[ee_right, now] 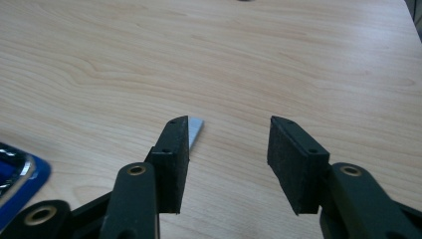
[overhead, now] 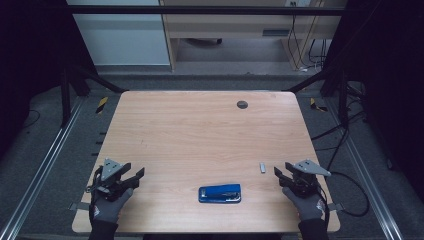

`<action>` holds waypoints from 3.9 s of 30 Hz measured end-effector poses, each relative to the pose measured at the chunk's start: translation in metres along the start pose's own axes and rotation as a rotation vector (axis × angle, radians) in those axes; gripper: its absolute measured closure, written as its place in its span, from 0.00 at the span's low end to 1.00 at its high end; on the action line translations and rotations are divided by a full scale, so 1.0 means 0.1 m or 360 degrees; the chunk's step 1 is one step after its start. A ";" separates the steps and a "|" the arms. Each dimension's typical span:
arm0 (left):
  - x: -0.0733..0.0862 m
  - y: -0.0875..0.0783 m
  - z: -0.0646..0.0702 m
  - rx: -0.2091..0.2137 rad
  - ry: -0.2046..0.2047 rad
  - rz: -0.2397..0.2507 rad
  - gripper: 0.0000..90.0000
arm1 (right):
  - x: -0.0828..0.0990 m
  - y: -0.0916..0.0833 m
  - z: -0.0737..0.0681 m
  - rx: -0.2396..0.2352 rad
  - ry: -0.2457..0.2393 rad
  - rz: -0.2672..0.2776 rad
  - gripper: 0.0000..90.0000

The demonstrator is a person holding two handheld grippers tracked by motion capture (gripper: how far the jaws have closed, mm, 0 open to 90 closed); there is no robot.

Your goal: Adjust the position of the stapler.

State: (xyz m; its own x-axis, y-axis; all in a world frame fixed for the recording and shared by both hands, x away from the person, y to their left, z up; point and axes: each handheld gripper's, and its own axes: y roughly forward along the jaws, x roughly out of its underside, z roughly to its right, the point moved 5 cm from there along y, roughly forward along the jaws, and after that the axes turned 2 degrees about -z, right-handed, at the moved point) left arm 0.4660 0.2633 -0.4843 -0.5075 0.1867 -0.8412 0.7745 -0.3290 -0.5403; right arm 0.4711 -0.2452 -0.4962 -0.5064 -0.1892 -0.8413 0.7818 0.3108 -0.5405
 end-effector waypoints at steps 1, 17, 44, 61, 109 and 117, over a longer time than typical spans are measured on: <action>-0.01 -0.01 0.02 0.0010 0.0003 0.0004 0.47 | -0.02 -0.06 -0.04 -0.0039 0.0013 0.0020 0.62; -0.14 -0.05 0.35 0.0213 0.0188 -0.0037 0.45 | -0.11 -0.17 -0.32 -0.0215 -0.0075 0.0030 0.92; -0.64 0.05 1.02 0.0452 0.0493 -0.0095 0.44 | 0.04 -0.29 -0.79 -0.0481 -0.0132 -0.0062 1.00; -0.78 0.28 1.55 0.0629 0.0716 -0.0251 0.48 | 0.13 -0.18 -0.94 -0.0577 -0.0162 -0.0108 1.00; -0.61 0.72 2.33 0.0971 0.1301 -0.0575 0.54 | 0.21 -0.08 -1.16 -0.0653 -0.0273 -0.0165 1.00; -0.56 0.79 2.36 0.0985 0.1348 -0.0640 0.57 | 0.22 -0.07 -1.17 -0.0655 -0.0274 -0.0165 1.00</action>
State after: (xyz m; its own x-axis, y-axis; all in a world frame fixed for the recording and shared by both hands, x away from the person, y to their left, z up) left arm 0.4665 0.0083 -0.4745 -0.0757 0.8743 -0.4794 0.1717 -0.4622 -0.8700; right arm 0.4123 -0.1429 -0.5098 -0.4792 -0.3803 -0.7910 0.5030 0.6195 -0.6026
